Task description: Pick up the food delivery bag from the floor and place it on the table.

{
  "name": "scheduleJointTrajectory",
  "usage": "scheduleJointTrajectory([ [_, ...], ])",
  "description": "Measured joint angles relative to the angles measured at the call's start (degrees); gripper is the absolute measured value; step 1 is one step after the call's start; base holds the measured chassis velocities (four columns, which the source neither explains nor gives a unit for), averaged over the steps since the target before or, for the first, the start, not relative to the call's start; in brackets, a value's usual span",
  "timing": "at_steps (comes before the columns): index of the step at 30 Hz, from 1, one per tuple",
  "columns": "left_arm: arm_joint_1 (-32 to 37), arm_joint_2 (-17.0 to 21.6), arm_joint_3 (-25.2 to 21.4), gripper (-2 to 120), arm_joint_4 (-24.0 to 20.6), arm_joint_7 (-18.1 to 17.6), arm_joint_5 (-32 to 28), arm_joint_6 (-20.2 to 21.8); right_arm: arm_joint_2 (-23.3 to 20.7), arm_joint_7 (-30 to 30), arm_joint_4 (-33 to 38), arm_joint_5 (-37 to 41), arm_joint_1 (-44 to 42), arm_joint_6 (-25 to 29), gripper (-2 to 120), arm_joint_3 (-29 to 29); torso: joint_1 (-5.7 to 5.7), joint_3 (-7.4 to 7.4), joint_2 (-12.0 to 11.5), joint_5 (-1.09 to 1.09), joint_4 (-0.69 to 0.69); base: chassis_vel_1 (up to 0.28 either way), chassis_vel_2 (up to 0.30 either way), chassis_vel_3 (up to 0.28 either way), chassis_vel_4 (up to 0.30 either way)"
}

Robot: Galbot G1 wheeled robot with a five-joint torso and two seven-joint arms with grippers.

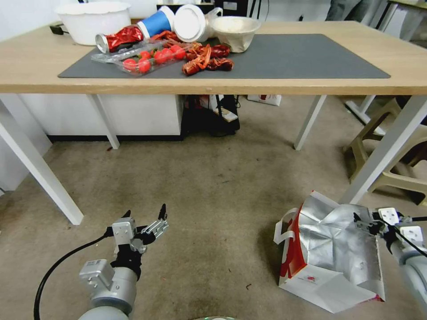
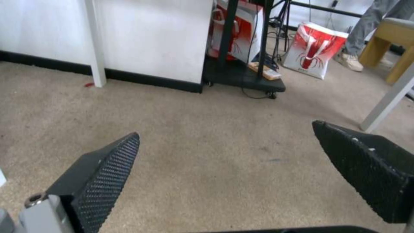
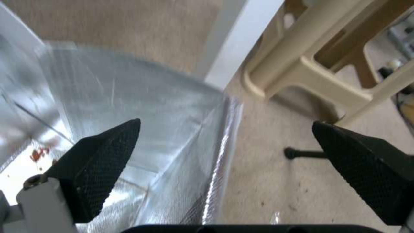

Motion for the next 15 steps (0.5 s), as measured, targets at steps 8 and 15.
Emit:
scheduleJointTrajectory([
  [8,-0.1,-0.8,0.0,100,0.5,0.0,0.0,0.0,-1.0,-0.3,-5.0,0.0,4.6,-3.1,100,-3.7,0.0,0.0,0.0,-0.01,-0.01,0.0,0.0,0.0,0.0],
  [15,0.0,-1.0,0.0,100,1.0,-0.1,0.0,-0.4,-2.0,-1.1,-7.6,0.2,6.7,-6.6,83,-6.5,0.0,0.0,0.0,-0.01,0.0,0.0,0.0,0.0,0.0],
])
